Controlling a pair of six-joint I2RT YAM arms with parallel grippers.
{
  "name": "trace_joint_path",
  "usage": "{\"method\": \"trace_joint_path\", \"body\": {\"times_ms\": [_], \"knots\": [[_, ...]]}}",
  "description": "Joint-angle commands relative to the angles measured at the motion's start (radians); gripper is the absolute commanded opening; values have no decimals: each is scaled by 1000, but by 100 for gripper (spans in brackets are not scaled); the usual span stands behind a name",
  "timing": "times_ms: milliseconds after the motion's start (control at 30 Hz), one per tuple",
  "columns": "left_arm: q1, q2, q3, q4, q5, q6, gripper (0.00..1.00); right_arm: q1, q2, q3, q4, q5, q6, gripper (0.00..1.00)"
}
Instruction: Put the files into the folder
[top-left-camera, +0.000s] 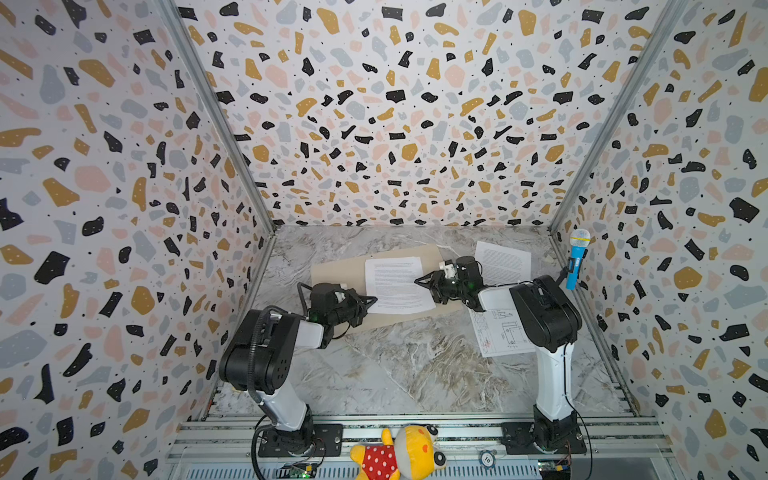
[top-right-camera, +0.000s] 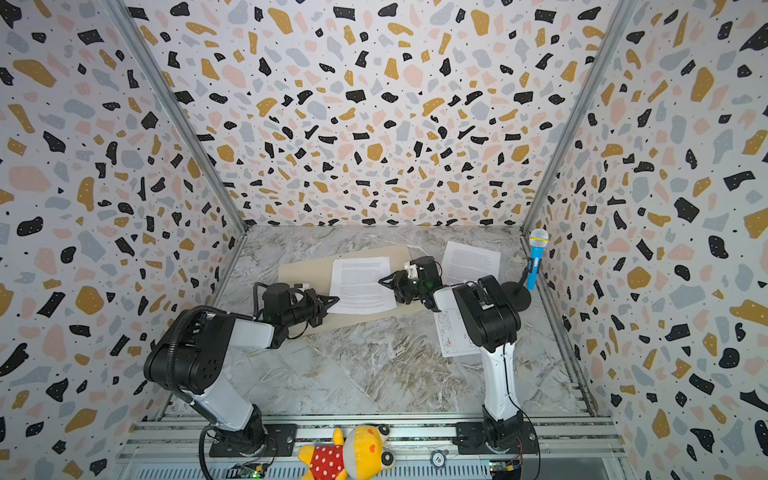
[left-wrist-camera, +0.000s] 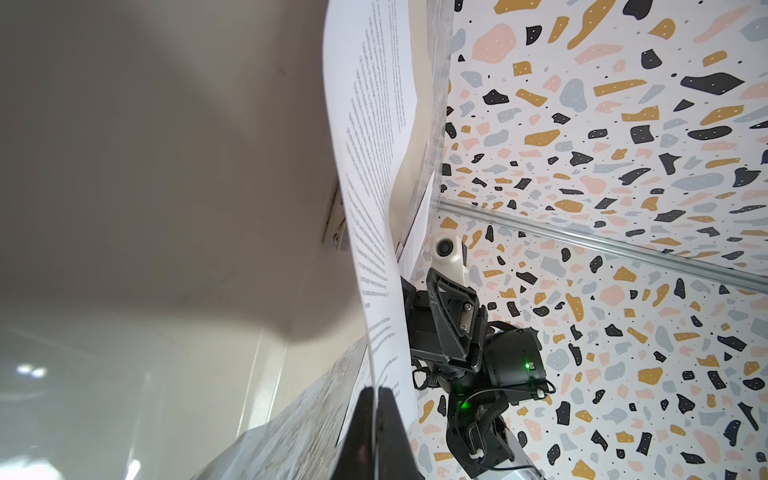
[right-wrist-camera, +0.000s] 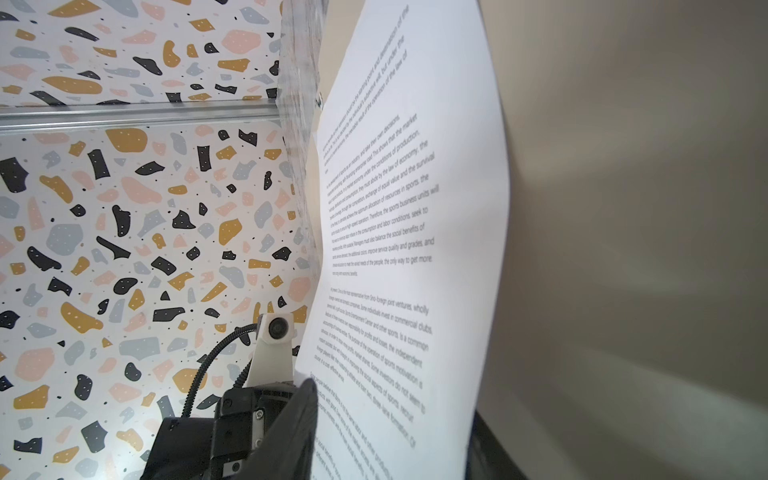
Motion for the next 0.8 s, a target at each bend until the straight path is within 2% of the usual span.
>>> {"method": "trace_joint_path", "body": {"times_ms": [0, 267, 567, 767], "knots": [[-4, -4, -13, 20, 26, 22, 0, -6, 18, 59, 31, -17, -31, 46], [14, -10, -22, 26, 43, 29, 0, -19, 47, 103, -13, -33, -70, 44], [18, 1, -15, -18, 56, 84, 0, -24, 68, 144, -34, -59, -84, 15], [21, 9, 1, -72, 56, 133, 0, -21, 80, 161, -35, -89, -79, 8]]}}
